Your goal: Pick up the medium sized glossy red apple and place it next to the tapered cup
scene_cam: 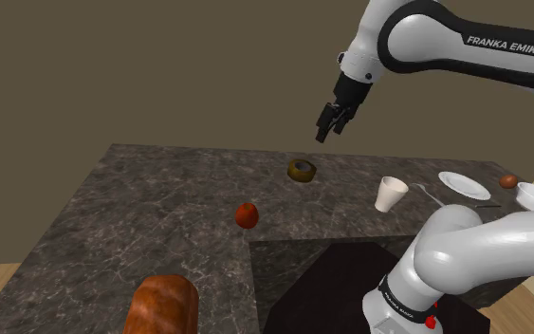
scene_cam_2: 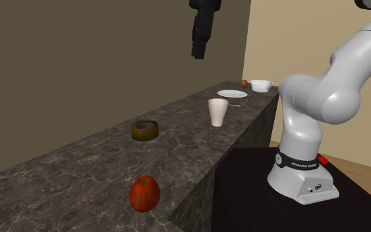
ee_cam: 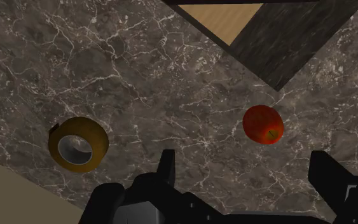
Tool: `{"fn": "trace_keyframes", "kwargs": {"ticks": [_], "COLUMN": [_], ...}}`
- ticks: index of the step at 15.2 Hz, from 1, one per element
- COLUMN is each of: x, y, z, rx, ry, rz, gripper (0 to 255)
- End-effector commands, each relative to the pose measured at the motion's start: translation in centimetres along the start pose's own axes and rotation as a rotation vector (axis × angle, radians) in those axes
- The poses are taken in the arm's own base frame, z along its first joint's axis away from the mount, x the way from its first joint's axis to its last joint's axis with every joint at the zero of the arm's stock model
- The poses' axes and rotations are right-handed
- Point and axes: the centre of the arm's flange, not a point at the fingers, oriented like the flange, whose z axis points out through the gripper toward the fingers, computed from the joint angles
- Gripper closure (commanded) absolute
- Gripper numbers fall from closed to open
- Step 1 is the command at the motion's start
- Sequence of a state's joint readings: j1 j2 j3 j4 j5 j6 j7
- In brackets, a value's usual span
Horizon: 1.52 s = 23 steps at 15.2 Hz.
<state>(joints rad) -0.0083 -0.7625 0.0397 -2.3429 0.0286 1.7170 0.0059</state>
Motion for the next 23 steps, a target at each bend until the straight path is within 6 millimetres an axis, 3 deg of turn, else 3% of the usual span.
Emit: {"fn": "trace_keyframes", "kwargs": {"ticks": [1, 23], "x": [0.0, 9.6], "y": [0.0, -9.7], "z": [0.0, 26.0], "rx": [0.0, 0.041], "ry": [0.0, -0.115], "rz": [0.0, 0.244], "gripper": [0, 0]}}
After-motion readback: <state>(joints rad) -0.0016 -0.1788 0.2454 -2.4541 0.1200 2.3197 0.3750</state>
